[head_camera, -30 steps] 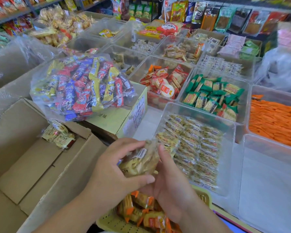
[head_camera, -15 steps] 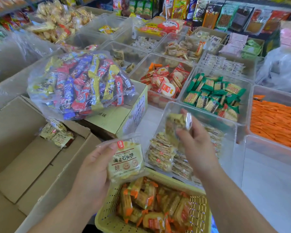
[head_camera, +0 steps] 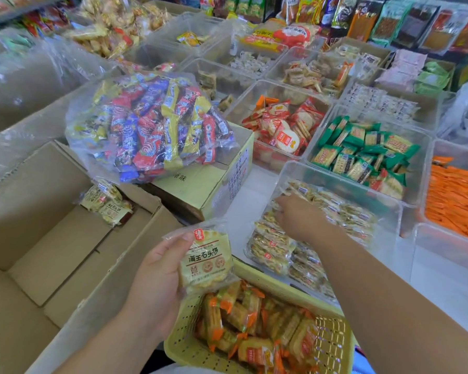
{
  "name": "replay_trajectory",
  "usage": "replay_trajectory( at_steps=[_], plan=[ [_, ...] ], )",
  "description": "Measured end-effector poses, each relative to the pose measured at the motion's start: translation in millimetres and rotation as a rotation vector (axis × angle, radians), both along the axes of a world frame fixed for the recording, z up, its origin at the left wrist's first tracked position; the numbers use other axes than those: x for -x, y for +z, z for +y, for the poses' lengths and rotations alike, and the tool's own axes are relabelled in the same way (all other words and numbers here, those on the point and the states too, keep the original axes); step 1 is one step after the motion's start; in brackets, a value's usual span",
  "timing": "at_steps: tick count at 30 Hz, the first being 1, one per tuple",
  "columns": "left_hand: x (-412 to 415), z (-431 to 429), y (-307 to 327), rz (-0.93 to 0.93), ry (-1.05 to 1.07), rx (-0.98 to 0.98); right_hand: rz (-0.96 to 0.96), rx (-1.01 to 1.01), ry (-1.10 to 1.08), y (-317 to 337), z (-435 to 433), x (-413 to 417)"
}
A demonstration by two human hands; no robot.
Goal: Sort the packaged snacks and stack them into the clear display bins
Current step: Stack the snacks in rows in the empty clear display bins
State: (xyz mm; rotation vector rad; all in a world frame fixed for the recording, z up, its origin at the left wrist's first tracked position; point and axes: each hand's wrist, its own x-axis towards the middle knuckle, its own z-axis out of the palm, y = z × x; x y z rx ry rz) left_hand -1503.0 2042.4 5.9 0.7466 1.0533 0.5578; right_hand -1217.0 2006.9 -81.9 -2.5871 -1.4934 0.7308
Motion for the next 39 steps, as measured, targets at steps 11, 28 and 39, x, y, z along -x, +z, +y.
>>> replay_trajectory(
  at_steps=[11,28,39],
  plan=[
    [-5,1,5,-0.057,0.002,0.011,0.174,0.088,0.039,8,-13,-10],
    [-78,0,-32,0.415,-0.777,-1.612,1.602,-0.733,-0.86,62,-74,85],
    [-100,26,-79,0.983,-1.171,-0.771,0.069,-0.489,-0.457,58,-36,-44]
  ],
)
